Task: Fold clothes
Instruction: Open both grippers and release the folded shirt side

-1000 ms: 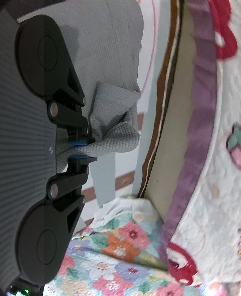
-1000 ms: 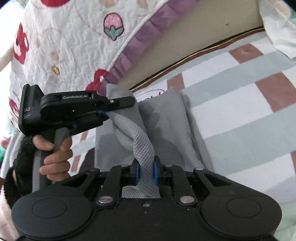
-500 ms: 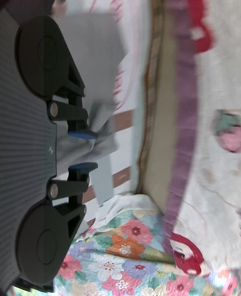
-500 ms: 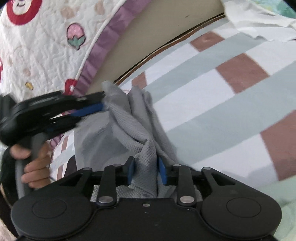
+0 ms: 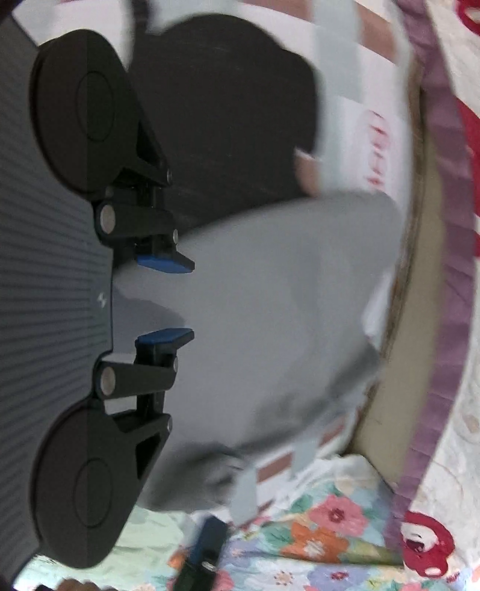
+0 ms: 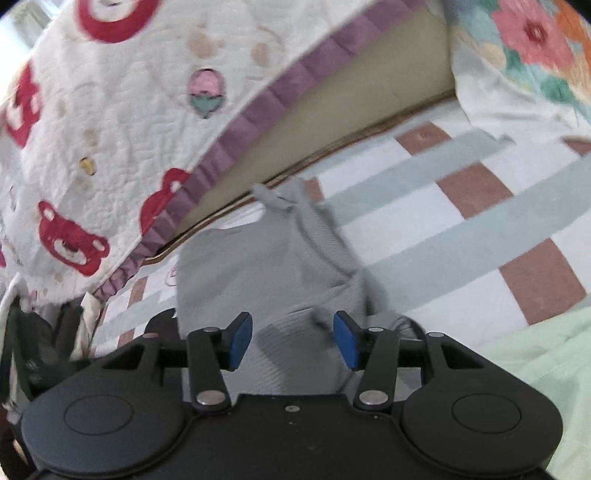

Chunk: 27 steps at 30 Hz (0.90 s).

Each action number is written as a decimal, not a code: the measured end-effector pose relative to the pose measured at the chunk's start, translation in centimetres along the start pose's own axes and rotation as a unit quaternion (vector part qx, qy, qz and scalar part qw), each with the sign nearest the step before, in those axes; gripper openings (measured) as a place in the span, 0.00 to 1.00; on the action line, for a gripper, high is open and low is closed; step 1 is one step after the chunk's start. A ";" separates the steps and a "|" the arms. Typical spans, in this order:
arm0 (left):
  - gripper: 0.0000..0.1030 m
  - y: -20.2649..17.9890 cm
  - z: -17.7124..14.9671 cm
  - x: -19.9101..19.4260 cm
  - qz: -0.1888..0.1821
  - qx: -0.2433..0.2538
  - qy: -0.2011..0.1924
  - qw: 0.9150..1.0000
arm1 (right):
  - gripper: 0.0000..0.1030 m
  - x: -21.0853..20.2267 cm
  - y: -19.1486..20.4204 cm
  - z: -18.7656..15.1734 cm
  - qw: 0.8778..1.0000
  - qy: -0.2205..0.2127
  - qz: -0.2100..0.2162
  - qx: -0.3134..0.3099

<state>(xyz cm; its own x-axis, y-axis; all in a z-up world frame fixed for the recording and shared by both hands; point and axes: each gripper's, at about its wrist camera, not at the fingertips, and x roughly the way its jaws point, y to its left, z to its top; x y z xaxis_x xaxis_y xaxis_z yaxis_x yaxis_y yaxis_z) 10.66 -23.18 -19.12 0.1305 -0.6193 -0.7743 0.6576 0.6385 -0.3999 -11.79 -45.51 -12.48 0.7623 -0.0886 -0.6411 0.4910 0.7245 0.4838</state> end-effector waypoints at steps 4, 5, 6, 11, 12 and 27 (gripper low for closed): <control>0.30 0.1 -1.5 -1.3 -0.001 0.011 -0.006 1.000 | 0.69 0.3 3.3 -1.5 0.993 -0.007 -0.057 -0.106; 0.30 0.1 -1.5 -1.5 -0.005 0.012 -0.008 1.000 | 0.69 0.9 3.7 -1.8 0.989 -0.001 -0.076 -0.128; 0.30 0.1 -1.6 -1.7 -0.010 0.011 -0.009 1.000 | 0.69 1.6 4.0 -2.1 0.984 0.002 -0.099 -0.146; 0.30 1.4 -1.9 -2.6 -0.017 -0.011 -0.004 1.000 | 0.08 2.4 1.9 -2.7 0.986 -0.006 -0.121 -0.114; 0.30 1.7 -2.1 -2.7 -0.018 -0.015 0.001 1.000 | 0.08 1.7 0.6 -2.7 0.992 -0.011 -0.108 -0.069; 0.33 2.1 -3.2 -1.9 -0.074 -0.033 0.040 0.996 | 0.38 -1.5 -4.6 -1.7 0.982 -0.023 -0.186 0.005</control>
<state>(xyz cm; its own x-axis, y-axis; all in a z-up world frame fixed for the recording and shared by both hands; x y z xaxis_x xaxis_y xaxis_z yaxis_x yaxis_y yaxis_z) 9.45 -19.24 -20.08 -0.0251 -0.6723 -0.7399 0.6141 0.5736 -0.5421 -15.87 -47.57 -14.76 0.5472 -0.3770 -0.7472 0.7431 0.6297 0.2264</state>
